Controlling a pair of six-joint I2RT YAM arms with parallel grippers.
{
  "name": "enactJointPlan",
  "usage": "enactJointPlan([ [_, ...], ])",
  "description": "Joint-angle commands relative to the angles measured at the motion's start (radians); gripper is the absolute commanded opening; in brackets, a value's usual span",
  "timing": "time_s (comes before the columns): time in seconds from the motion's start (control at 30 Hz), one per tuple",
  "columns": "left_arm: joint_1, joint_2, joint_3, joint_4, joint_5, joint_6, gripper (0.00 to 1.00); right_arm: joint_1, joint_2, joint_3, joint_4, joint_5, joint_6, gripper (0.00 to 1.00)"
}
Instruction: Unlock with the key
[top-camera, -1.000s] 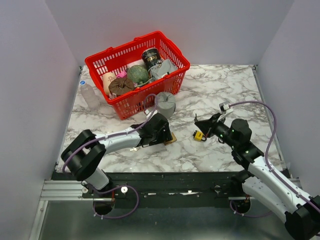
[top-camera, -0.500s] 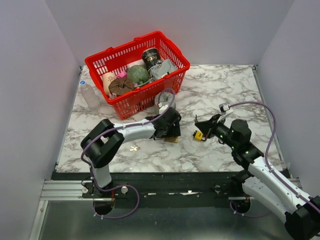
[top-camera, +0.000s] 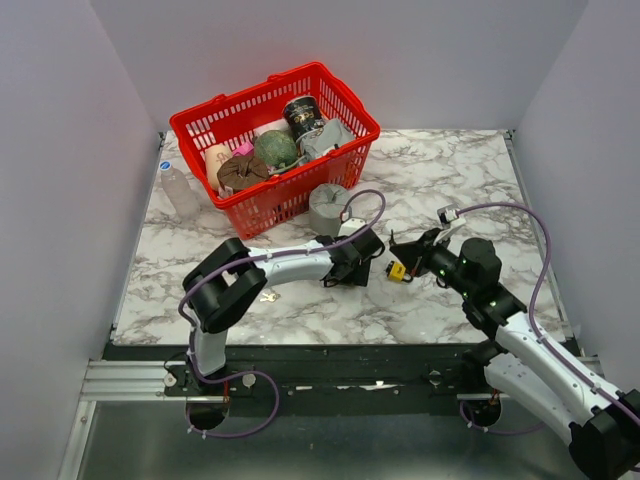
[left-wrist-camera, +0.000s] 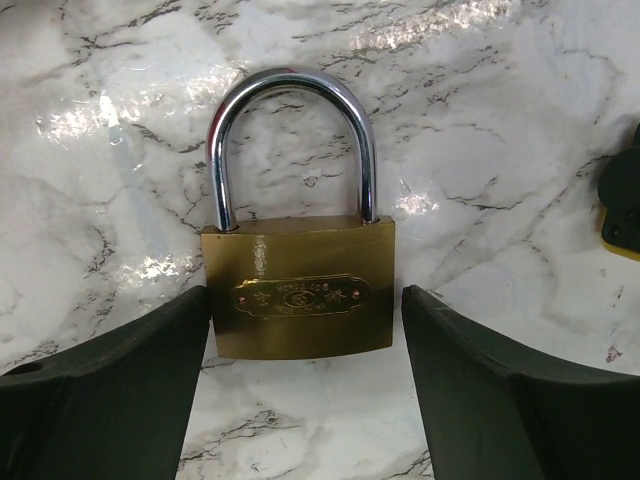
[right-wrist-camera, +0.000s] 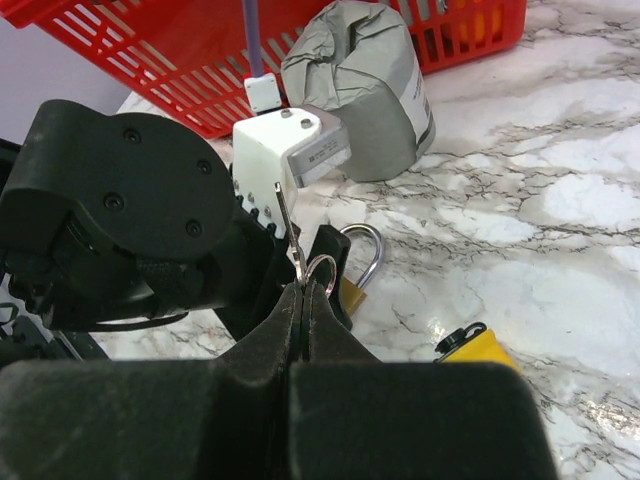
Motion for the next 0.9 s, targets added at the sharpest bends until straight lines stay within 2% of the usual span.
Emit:
enactJointPlan([
  [0.0, -0.013, 0.052, 0.041, -0.073, -0.051, 0.041, 0.84, -0.004, 0.006, -0.016, 0.004, 0.005, 0.002, 0.01],
  [0.07, -0.013, 0.064, 0.047, -0.076, -0.052, 0.046, 0.83, -0.004, 0.008, -0.017, 0.004, 0.007, 0.002, 0.01],
  [0.17, -0.013, 0.078, 0.042, -0.077, -0.059, 0.048, 0.70, -0.004, 0.005, -0.019, 0.005, 0.010, 0.002, 0.01],
  [0.2, -0.013, 0.083, 0.039, -0.071, -0.059, 0.048, 0.58, -0.004, 0.003, -0.021, 0.002, 0.012, 0.002, 0.01],
  [0.27, -0.012, 0.083, 0.021, -0.059, -0.051, 0.040, 0.44, -0.004, -0.006, -0.019, -0.004, 0.016, 0.004, 0.01],
  [0.3, -0.012, 0.074, 0.012, -0.038, -0.046, 0.040, 0.30, -0.005, -0.009, -0.016, -0.016, 0.016, 0.002, 0.01],
  [0.43, 0.017, -0.001, -0.034, 0.033, 0.001, 0.066, 0.02, -0.004, -0.026, -0.014, -0.033, 0.004, -0.027, 0.01],
  [0.63, 0.106, -0.178, -0.057, 0.094, 0.110, 0.117, 0.00, 0.011, 0.046, -0.002, -0.003, -0.135, 0.028, 0.01],
  [0.73, 0.177, -0.241, -0.059, 0.128, 0.185, 0.112, 0.00, 0.097, 0.077, 0.009, 0.013, -0.063, 0.057, 0.01],
  [0.77, 0.194, -0.253, -0.068, 0.140, 0.202, 0.109, 0.00, 0.161, 0.085, 0.015, 0.014, -0.038, 0.064, 0.01],
  [0.87, 0.264, -0.296, -0.120, 0.215, 0.266, 0.074, 0.00, 0.226, 0.127, 0.001, 0.062, 0.010, 0.140, 0.01],
])
